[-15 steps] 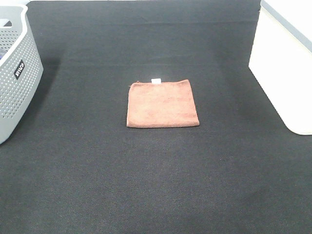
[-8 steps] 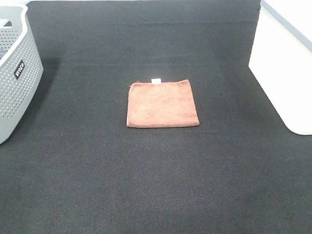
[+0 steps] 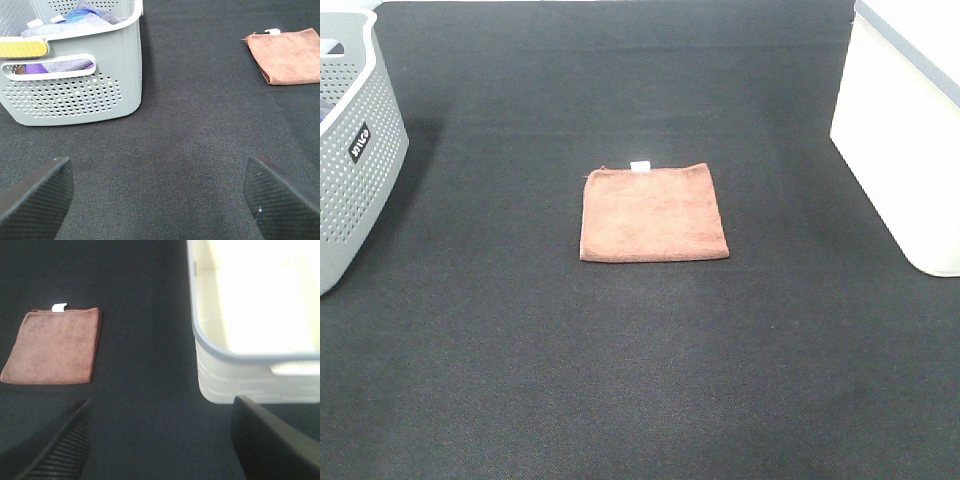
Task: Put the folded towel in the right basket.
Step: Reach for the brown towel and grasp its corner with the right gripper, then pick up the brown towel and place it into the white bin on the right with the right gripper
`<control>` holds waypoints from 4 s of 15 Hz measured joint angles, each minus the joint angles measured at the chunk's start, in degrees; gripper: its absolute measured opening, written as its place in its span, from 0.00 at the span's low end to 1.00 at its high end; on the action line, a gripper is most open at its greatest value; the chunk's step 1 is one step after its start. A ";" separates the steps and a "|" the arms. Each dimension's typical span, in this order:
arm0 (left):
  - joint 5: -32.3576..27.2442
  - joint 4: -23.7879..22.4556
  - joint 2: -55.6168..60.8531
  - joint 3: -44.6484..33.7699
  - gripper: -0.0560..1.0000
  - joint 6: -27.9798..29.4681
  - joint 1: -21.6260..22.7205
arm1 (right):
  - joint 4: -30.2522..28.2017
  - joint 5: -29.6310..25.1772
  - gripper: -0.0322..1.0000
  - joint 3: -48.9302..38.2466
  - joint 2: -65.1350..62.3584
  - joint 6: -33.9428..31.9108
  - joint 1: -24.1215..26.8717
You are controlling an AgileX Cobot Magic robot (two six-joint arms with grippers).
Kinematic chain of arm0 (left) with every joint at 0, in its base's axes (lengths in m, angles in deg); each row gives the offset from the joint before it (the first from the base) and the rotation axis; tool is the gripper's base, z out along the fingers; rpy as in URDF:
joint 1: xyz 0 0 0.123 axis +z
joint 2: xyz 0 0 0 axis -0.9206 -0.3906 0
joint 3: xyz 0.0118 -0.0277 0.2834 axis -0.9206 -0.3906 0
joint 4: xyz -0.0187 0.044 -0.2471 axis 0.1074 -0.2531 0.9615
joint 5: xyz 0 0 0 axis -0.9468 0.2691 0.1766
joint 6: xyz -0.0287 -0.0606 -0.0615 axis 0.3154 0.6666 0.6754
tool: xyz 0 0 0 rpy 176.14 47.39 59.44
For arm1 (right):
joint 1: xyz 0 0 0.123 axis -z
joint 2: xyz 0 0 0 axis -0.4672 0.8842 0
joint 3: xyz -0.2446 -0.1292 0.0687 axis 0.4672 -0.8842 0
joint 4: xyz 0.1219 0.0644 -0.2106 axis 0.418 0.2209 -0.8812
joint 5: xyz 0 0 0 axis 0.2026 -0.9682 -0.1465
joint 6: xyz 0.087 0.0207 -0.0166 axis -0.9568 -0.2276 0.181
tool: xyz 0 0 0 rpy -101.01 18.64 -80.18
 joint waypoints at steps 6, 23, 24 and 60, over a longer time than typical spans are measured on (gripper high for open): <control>0.00 0.00 0.00 0.00 0.88 0.00 0.00 | 9.91 0.23 0.72 19.42 25.67 7.39 0.00; 0.00 0.00 0.00 0.00 0.88 0.00 0.00 | 18.16 1.43 0.72 40.51 71.45 9.85 -14.55; 0.00 0.00 0.00 0.00 0.88 0.00 0.00 | 19.31 0.34 0.72 42.28 73.74 9.85 -14.15; 0.00 0.00 0.00 0.00 0.88 0.00 0.00 | 26.53 -19.54 0.03 66.29 79.13 12.83 -13.01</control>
